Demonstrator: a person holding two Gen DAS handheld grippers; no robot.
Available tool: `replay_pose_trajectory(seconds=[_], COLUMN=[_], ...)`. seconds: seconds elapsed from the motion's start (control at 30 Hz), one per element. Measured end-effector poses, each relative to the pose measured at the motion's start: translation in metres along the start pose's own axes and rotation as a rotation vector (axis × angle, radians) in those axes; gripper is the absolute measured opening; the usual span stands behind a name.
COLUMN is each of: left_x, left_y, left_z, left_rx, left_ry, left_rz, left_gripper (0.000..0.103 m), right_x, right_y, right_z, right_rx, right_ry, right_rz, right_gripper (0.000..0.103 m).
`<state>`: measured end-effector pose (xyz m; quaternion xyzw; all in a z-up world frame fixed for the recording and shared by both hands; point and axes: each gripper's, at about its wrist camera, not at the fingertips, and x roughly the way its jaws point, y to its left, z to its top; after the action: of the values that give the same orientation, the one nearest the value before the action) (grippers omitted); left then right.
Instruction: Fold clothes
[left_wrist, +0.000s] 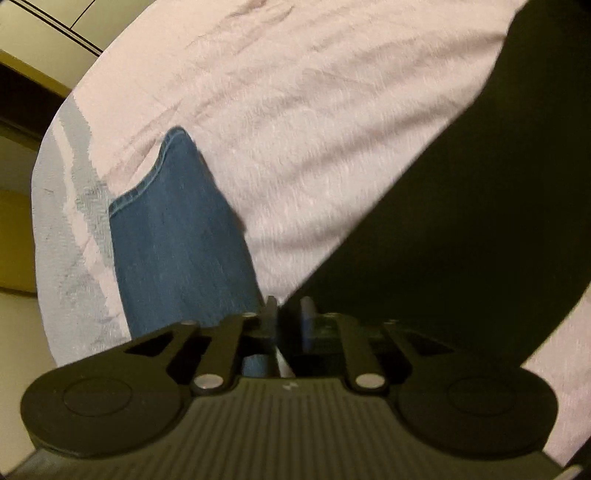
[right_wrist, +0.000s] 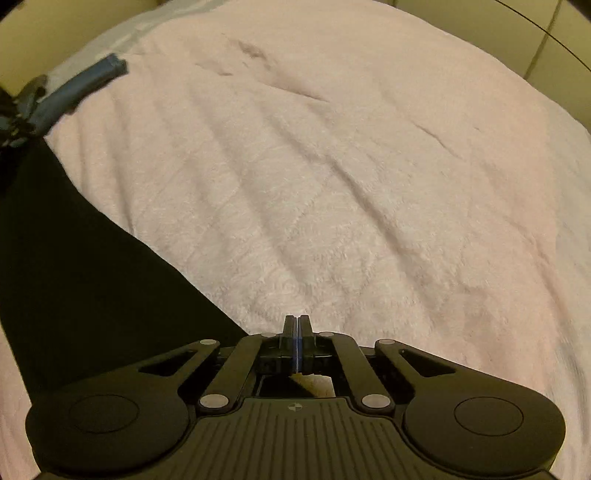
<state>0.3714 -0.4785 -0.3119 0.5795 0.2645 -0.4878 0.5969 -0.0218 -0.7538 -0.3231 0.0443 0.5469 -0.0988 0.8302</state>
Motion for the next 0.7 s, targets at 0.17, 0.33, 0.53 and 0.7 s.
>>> replay_pose_trajectory(seconds=[0.17,0.33,0.53,0.7], left_x=[-0.038,-0.043,-0.009,-0.029], left_y=[-0.034,-0.108,-0.133,-0.129], left_z=[-0.022,-0.058,-0.065,-0.069], left_rx=[0.153,0.525,0.589,0.541], left_ry=[-0.04,-0.033,0.014,0.0], left_rz=[0.039,0.024,0.082,0.095], left_gripper=[0.03,0.037,0.008,0.003], right_x=[-0.027,-0.037,-0.05,-0.066], right_y=[0.051,0.116,0.168,0.178], right_z=[-0.022,-0.068,-0.128,-0.165], right_rx=[-0.047,-0.144,-0.331,-0.284], right_ry=[-0.034,0.008,0.054,0.08], right_rz=[0.029,0.075,-0.045,-0.129], right_gripper=[0.058,0.058,0.058,0.058])
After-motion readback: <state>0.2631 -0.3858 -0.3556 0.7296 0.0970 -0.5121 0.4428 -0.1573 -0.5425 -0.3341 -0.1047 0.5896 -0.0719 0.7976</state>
